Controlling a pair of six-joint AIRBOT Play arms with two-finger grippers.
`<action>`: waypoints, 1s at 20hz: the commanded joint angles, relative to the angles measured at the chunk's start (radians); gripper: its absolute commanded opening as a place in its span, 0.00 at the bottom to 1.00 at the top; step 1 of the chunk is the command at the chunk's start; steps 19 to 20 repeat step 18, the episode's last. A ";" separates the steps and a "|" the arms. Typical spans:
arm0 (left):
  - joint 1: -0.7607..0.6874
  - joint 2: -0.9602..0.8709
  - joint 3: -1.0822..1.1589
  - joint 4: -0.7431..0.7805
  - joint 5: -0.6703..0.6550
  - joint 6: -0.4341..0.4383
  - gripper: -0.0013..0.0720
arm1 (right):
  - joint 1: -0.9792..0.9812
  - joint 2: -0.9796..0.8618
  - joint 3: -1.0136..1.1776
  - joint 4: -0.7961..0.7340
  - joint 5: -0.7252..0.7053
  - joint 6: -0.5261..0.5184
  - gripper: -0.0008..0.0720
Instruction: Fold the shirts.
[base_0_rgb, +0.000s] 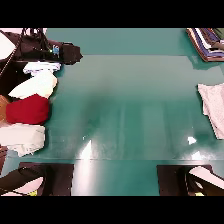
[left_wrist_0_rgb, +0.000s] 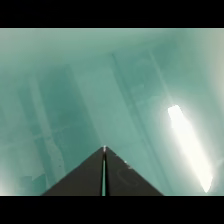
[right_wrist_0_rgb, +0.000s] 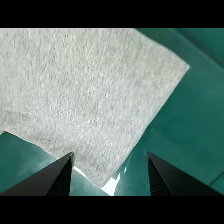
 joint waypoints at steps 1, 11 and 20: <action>0.000 0.000 0.000 -0.001 -0.001 0.001 0.05 | 0.054 0.042 0.085 0.217 0.037 -0.004 0.75; 0.000 0.000 0.000 0.000 0.008 0.002 0.05 | 0.789 0.120 0.097 0.343 0.011 -0.012 0.21; 0.000 0.000 0.000 0.000 0.008 0.002 0.05 | 0.995 0.120 0.097 0.344 -0.013 -0.016 0.03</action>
